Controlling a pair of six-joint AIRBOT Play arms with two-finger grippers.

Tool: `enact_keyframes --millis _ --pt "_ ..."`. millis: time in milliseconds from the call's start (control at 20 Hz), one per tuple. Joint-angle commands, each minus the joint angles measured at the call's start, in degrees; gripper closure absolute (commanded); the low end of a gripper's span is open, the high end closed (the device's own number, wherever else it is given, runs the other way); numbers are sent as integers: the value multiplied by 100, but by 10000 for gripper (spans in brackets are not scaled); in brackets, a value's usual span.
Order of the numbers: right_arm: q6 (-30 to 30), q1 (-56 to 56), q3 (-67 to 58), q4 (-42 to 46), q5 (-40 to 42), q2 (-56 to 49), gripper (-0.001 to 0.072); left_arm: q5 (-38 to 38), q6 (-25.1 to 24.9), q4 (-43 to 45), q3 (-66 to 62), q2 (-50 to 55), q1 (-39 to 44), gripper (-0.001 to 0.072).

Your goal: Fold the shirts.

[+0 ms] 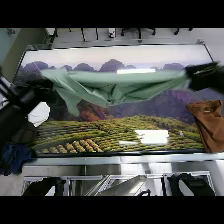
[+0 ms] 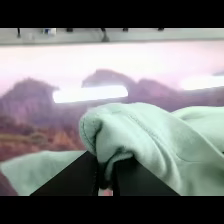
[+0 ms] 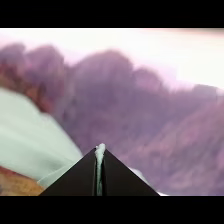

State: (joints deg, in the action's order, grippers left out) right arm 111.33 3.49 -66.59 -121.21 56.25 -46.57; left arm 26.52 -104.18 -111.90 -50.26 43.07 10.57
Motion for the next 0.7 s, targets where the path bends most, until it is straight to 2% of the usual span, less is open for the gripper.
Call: enact_keyframes --millis 0,150,300,450,500,550,600,650 --pt "101 -2 1895 -361 -1056 -319 693 -710 2 -15 708 1172 236 681" --pt "144 -2 2317 -546 -1720 -1150 693 -297 -282 -28 166 2658 236 681" --pt "385 -2 2253 -929 -2262 -2009 693 695 -538 -68 -890 3980 234 681" --pt "428 -2 2063 -957 -2310 -2588 693 1814 -632 -96 -1985 4767 68 681" --pt "446 -2 2035 -957 -2310 -2677 693 2310 -632 -343 -2352 4955 -37 680" --pt "444 -4 2026 -960 -2310 -2706 693 2820 -627 -651 -2671 5101 -168 618" --pt "444 -2 2024 -960 -2310 -2697 693 3377 -520 -973 -2981 5206 -352 205" --pt "446 -2 2015 -957 -2306 -2682 693 3845 -160 -1147 -3230 5248 -520 9"
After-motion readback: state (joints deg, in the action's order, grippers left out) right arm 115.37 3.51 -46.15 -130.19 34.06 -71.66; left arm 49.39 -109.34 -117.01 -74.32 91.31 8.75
